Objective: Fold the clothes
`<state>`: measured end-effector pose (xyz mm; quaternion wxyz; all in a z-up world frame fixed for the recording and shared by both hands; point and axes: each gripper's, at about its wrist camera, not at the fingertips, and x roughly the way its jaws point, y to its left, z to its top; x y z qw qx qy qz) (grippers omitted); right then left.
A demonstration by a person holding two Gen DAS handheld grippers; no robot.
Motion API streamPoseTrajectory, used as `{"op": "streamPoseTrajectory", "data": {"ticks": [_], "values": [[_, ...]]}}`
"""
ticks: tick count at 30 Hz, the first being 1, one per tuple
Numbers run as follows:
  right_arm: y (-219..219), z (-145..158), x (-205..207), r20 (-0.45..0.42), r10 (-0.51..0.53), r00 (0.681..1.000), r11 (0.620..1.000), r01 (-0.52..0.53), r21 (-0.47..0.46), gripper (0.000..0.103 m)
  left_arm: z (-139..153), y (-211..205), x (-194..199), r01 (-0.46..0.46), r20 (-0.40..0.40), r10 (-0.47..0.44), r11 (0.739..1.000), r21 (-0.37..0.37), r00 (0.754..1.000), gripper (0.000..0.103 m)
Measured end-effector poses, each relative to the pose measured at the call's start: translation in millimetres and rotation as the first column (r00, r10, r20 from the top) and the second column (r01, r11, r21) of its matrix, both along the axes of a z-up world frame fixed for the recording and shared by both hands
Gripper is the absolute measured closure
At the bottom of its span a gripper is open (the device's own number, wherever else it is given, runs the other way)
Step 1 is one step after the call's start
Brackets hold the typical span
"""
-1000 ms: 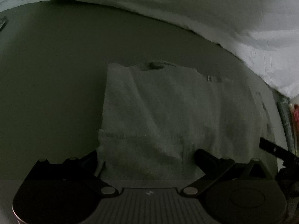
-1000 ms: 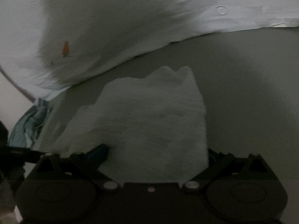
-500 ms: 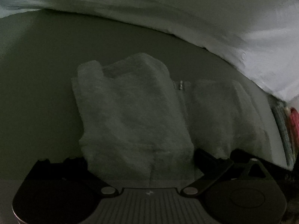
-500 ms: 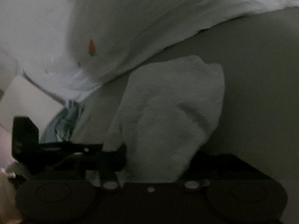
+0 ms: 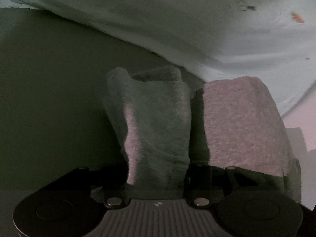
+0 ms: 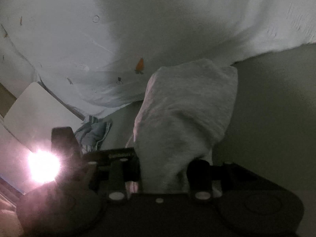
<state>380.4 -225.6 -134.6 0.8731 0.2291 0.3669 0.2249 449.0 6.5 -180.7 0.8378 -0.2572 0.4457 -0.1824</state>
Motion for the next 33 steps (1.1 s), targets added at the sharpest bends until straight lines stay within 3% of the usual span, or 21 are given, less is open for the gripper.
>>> {"op": "streamPoseTrajectory", "data": {"ticks": [4, 8, 11, 15, 19, 25, 29, 33], "values": [[-15.2, 22.7, -22.6, -0.030, -0.101, 0.994, 0.995, 0.100, -0.013, 0.066, 4.9, -4.1, -21.0, 0.051, 0.028, -0.048, 0.992, -0.118, 0.998, 0.058], [-41.5, 40.4, -45.5, -0.035, -0.227, 0.973, 0.974, 0.226, -0.015, 0.066, 23.4, -26.8, -26.8, 0.164, 0.077, -0.154, 0.976, -0.144, 0.985, 0.058], [-68.9, 52.7, -63.4, -0.004, -0.315, 0.949, 0.949, 0.315, -0.012, 0.066, 44.6, -60.5, -22.3, 0.270, 0.126, -0.253, 0.952, -0.143, 0.959, 0.058], [-110.7, 69.0, -87.8, 0.055, -0.426, 0.903, 0.904, 0.427, 0.002, 0.066, 72.4, -120.0, -14.1, 0.363, 0.192, -0.335, 0.921, -0.139, 0.923, 0.058], [-181.1, 82.6, -99.1, 0.107, -0.515, 0.851, 0.857, 0.512, 0.055, 0.066, 106.8, -199.1, -12.0, 0.425, 0.259, -0.384, 0.897, -0.122, 0.886, 0.058], [-294.1, 88.9, -90.2, 0.178, -0.561, 0.809, 0.827, 0.536, 0.170, 0.066, 155.8, -307.6, 7.3, 0.442, 0.309, -0.403, 0.895, -0.066, 0.862, 0.058], [-372.8, 78.7, -77.0, 0.182, -0.636, 0.750, 0.759, 0.566, 0.322, 0.066, 196.9, -381.4, 21.6, 0.450, 0.357, -0.412, 0.892, -0.028, 0.838, 0.058], [-438.8, 64.3, -60.6, 0.157, -0.717, 0.679, 0.663, 0.596, 0.453, 0.066, 230.0, -461.2, 42.2, 0.520, 0.430, -0.486, 0.853, 0.044, 0.761, 0.058]]}}
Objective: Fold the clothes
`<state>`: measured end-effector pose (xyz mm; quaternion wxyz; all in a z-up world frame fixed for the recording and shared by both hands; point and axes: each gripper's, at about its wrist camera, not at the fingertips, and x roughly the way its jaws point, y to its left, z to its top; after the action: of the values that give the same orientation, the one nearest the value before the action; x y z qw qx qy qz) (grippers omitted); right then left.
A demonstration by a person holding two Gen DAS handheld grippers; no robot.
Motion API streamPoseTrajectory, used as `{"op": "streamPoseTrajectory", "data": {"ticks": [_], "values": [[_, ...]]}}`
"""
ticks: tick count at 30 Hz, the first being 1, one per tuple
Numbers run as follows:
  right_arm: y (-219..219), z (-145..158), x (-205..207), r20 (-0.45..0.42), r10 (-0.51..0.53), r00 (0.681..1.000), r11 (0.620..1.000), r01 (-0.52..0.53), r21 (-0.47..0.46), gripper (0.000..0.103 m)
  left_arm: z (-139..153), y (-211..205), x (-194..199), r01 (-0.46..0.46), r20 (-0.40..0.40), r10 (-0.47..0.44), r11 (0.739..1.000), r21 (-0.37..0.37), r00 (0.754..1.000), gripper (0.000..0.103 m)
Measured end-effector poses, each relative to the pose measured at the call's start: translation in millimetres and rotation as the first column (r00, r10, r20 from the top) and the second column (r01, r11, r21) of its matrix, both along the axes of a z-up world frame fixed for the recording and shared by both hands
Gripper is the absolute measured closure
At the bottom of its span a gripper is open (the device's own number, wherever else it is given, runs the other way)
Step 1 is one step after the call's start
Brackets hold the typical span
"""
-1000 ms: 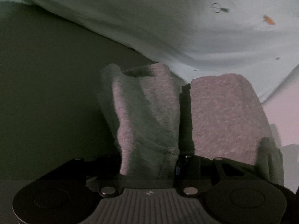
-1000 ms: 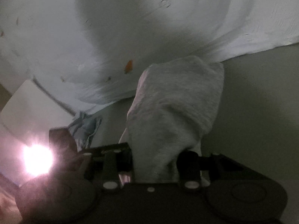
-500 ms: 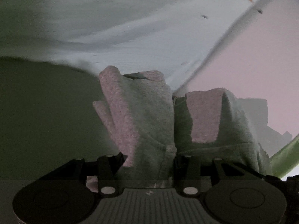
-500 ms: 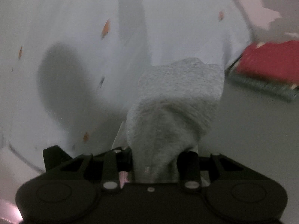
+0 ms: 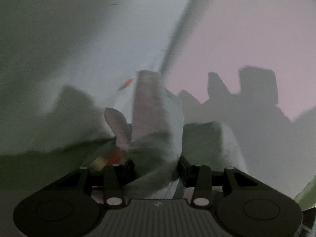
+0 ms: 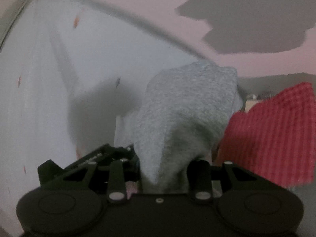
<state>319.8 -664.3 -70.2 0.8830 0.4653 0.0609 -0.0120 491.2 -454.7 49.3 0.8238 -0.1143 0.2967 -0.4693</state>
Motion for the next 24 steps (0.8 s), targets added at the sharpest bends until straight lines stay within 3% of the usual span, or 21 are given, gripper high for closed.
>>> {"op": "streamPoseTrajectory", "data": {"ticks": [2, 4, 6, 7, 9, 10, 12, 13, 16, 20, 22, 24], "values": [[-23.2, -6.6, 9.6, 0.026, -0.036, 0.999, 0.999, 0.036, 0.024, 0.066, 7.2, -34.8, 10.7, 0.053, 0.047, -0.053, 0.999, 0.009, 0.997, 0.058], [-45.8, -11.8, 17.0, 0.012, -0.096, 0.995, 0.995, 0.096, -0.007, 0.066, 0.1, -72.0, 26.7, 0.049, 0.091, -0.055, 0.996, 0.072, 0.994, 0.057], [-63.5, -25.9, 27.1, -0.080, -0.198, 0.977, 0.977, 0.191, -0.094, 0.064, -8.2, -108.7, 43.1, 0.038, 0.134, -0.057, 0.990, 0.139, 0.989, 0.057], [-71.8, -35.0, 32.3, -0.160, -0.253, 0.954, 0.963, 0.232, -0.137, 0.062, -20.6, -123.0, 53.9, 0.001, 0.150, -0.033, 0.978, 0.208, 0.988, 0.056], [-89.3, -58.0, 41.5, -0.371, -0.357, 0.857, 0.930, 0.290, -0.226, 0.054, -46.2, -150.2, 75.4, -0.071, 0.183, 0.009, 0.939, 0.337, 0.983, 0.054], [-95.7, -69.6, 38.2, -0.404, -0.354, 0.843, 0.933, 0.286, -0.220, 0.051, -64.1, -155.2, 84.6, -0.074, 0.176, 0.008, 0.923, 0.377, 0.984, 0.053], [-108.2, -93.1, 30.3, -0.458, -0.340, 0.821, 0.940, 0.276, -0.202, 0.033, -93.2, -164.6, 98.8, -0.051, 0.160, -0.023, 0.896, 0.441, 0.987, 0.049], [-109.0, -96.8, 26.4, -0.458, -0.339, 0.822, 0.940, 0.278, -0.196, 0.031, -104.3, -168.8, 103.4, -0.030, 0.155, -0.048, 0.885, 0.465, 0.987, 0.048], [-109.7, -105.4, 14.7, -0.448, -0.338, 0.828, 0.941, 0.287, -0.181, 0.031, -114.1, -179.8, 101.3, -0.009, 0.216, -0.108, 0.878, 0.478, 0.971, 0.043], [-112.7, -95.1, 17.7, -0.403, -0.349, 0.846, 0.937, 0.305, -0.171, 0.044, -110.2, -192.3, 99.6, -0.047, 0.317, -0.111, 0.891, 0.452, 0.942, 0.048], [-106.3, -89.6, 21.4, -0.378, -0.369, 0.849, 0.928, 0.315, -0.198, 0.045, -112.3, -208.5, 127.3, -0.049, 0.297, -0.092, 0.899, 0.435, 0.950, 0.051], [-103.9, -89.8, 27.6, -0.409, -0.386, 0.827, 0.919, 0.307, -0.247, 0.042, -115.2, -214.6, 139.7, -0.045, 0.258, -0.077, 0.898, 0.438, 0.963, 0.051]]}}
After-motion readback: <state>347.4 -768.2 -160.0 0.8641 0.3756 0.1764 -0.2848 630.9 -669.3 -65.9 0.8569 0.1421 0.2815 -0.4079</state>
